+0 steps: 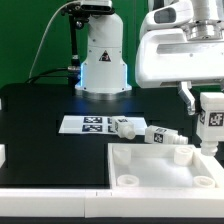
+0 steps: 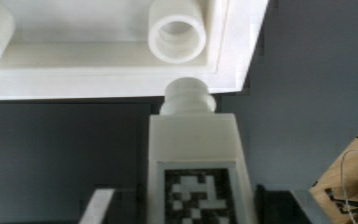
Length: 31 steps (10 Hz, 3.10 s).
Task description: Assemble one leg
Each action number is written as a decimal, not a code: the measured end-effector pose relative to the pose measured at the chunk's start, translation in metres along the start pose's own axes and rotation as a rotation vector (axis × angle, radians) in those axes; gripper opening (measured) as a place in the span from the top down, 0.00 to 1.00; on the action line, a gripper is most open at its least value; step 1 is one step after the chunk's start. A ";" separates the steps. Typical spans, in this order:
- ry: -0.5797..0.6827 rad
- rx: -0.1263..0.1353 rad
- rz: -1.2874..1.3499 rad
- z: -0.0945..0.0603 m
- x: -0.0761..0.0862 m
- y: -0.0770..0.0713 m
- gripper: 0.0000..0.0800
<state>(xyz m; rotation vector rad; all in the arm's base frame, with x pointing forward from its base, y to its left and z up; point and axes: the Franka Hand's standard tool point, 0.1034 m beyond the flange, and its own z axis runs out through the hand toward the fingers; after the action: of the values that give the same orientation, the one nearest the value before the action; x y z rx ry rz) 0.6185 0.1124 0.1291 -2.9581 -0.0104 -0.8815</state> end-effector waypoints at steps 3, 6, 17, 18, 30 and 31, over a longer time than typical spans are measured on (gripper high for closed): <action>-0.035 -0.015 0.005 0.020 -0.018 0.007 0.64; -0.052 -0.018 -0.001 0.030 -0.028 0.007 0.64; -0.026 -0.021 -0.013 0.048 -0.028 0.002 0.64; -0.007 -0.023 -0.016 0.049 -0.027 0.002 0.64; -0.409 0.037 0.048 0.038 -0.013 0.002 0.19; -0.459 0.045 0.053 0.040 -0.008 0.001 0.19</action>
Offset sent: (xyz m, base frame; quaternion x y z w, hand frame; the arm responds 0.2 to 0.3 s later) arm -0.0001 0.0181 -0.0331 0.0084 0.0158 0.0490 0.9986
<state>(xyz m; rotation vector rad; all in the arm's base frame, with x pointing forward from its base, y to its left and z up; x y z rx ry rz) 0.6331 0.1141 0.0914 -3.0270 0.0276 -0.1794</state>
